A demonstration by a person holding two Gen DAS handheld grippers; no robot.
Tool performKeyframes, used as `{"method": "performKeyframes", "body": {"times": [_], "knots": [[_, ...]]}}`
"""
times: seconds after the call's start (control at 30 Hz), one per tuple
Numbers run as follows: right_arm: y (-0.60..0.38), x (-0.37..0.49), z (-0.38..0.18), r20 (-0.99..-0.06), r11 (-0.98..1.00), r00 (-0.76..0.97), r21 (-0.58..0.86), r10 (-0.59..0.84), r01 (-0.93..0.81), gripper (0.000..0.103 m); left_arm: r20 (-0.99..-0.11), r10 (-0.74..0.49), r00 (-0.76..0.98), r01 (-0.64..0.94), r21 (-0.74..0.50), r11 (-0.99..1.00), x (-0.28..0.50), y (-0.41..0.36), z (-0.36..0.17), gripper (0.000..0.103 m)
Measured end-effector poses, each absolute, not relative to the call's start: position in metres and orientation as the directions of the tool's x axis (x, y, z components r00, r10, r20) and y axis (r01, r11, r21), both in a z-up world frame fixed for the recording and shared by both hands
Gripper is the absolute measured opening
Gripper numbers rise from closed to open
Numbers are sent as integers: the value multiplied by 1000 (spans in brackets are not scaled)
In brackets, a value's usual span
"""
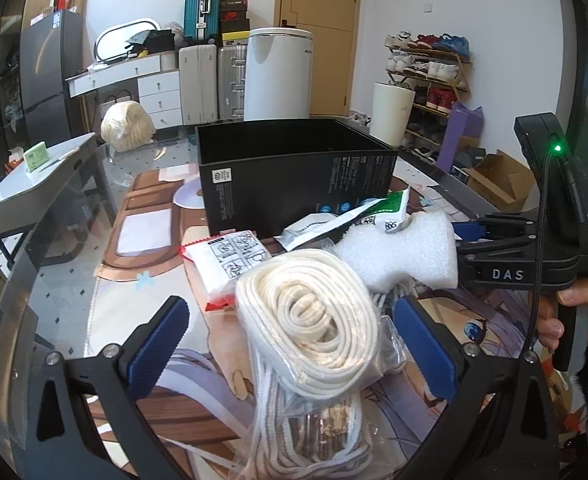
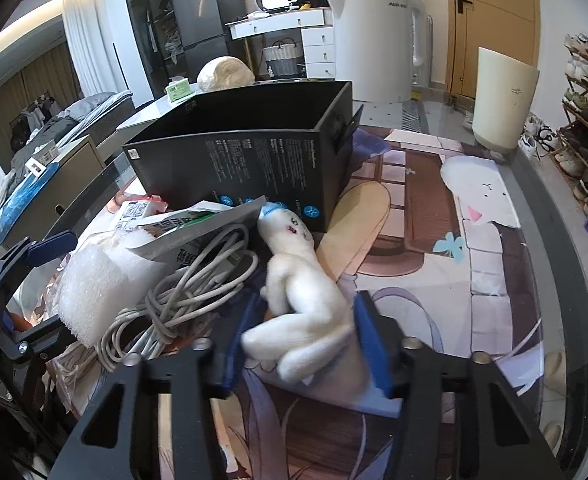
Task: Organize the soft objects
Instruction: 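Grasp the white plush doll with the right tool while the left tool grasps the bagged white rope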
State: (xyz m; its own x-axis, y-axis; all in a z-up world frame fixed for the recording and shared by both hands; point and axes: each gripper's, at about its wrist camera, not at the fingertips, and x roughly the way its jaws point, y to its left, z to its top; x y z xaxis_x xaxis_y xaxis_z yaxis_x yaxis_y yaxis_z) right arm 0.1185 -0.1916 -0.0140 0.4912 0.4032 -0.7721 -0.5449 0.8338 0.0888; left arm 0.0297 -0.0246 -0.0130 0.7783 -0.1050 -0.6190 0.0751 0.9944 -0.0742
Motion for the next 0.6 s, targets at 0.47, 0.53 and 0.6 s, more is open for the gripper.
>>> {"method": "performKeyframes", "body": {"times": [0.47,0.53,0.6], "knots": [[-209,99,-8,-744,847,534,81,401,-525,38,-601,-164,782,110,-125,986,28,-21,-16,56],[-211,96,-7,-736,847,542,80,405,-525,38,-597,-163,786,111,-123,986,27,-21,-15,47],[-212,92,-5,-725,845,553,78,412,-529,38,-591,-164,790,110,-126,986,26,-21,-14,43]]}}
